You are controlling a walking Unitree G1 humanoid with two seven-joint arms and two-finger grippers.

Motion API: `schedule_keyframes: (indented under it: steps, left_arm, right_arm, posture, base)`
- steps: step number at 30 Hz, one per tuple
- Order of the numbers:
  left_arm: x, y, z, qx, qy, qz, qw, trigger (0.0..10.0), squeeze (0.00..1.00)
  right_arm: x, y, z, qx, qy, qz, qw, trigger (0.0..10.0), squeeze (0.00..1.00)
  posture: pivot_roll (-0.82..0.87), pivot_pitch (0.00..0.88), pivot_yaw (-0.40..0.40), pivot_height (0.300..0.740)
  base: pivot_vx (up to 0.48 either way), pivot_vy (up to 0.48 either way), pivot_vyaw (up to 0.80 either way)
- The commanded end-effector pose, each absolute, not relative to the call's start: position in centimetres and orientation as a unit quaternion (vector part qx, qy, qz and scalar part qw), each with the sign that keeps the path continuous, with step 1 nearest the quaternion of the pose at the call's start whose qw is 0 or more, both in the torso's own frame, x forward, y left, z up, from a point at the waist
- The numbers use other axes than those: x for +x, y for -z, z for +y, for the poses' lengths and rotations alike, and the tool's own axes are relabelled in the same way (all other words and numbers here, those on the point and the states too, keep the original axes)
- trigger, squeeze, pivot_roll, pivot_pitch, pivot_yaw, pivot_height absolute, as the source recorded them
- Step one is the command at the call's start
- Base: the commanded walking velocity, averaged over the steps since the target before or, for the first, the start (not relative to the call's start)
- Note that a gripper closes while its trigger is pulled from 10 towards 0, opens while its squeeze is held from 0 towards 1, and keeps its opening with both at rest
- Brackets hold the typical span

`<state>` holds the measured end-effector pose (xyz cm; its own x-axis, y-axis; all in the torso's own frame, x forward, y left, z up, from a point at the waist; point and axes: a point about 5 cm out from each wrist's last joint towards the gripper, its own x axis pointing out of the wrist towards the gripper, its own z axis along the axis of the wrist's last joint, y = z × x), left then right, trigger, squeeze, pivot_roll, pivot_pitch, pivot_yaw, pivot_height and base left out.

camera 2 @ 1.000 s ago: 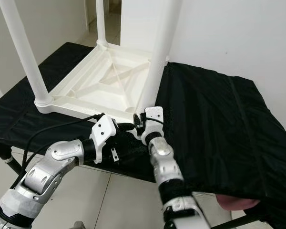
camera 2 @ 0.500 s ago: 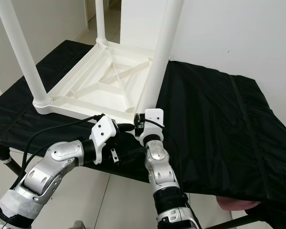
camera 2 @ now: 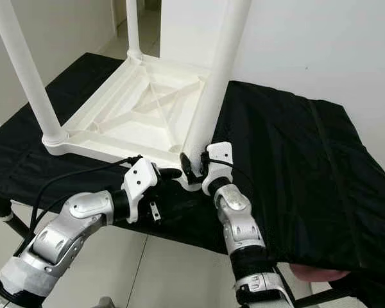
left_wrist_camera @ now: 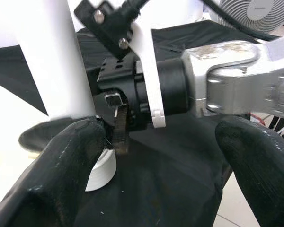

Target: Building children table

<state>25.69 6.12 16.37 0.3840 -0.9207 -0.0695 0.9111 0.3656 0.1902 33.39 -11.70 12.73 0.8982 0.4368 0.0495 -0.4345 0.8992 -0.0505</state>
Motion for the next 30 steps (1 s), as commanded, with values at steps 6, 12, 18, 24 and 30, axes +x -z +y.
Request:
schedule_keyframes:
  steps: [6, 12, 18, 24, 30]
  left_arm:
    - [25.8, -16.8, 6.1, 0.104, 0.563, -0.027, 0.819, 10.0, 0.0]
    - [25.9, -16.9, 6.0, 0.105, 0.563, -0.03, 0.819, 10.0, 0.0]
    - [26.0, -17.0, 6.2, 0.106, 0.558, -0.03, 0.823, 10.0, 0.0]
    - [25.7, -16.9, 6.4, 0.104, 0.555, -0.028, 0.825, 10.0, 0.0]
    - [25.6, -16.9, 6.4, 0.103, 0.555, -0.027, 0.825, 10.0, 0.0]
  right_arm:
    - [34.8, -13.2, -11.3, -0.044, -0.315, -0.031, 0.948, 10.0, 0.0]
    - [35.9, -13.0, -10.2, -0.053, -0.349, -0.004, 0.936, 10.0, 0.0]
    - [36.0, -12.3, -9.8, -0.05, -0.372, 0.012, 0.927, 0.0, 0.0]
    - [35.7, -11.8, -10.2, -0.048, -0.377, 0.018, 0.925, 0.0, 0.0]
    - [35.7, -11.7, -10.7, -0.043, -0.365, 0.015, 0.93, 10.0, 0.0]
  posture:
    - [-0.01, 0.0, -0.066, 0.74]
    - [-0.01, 0.0, -0.066, 0.74]
    - [0.01, 0.0, -0.073, 0.74]
    - [0.02, 0.0, -0.079, 0.74]
    - [0.02, 0.0, -0.081, 0.74]
  base:
    - [0.0, 0.0, 0.0]
    - [0.0, 0.0, 0.0]
    - [0.0, 0.0, 0.0]
    - [0.0, 0.0, 0.0]
    - [0.0, 0.0, 0.0]
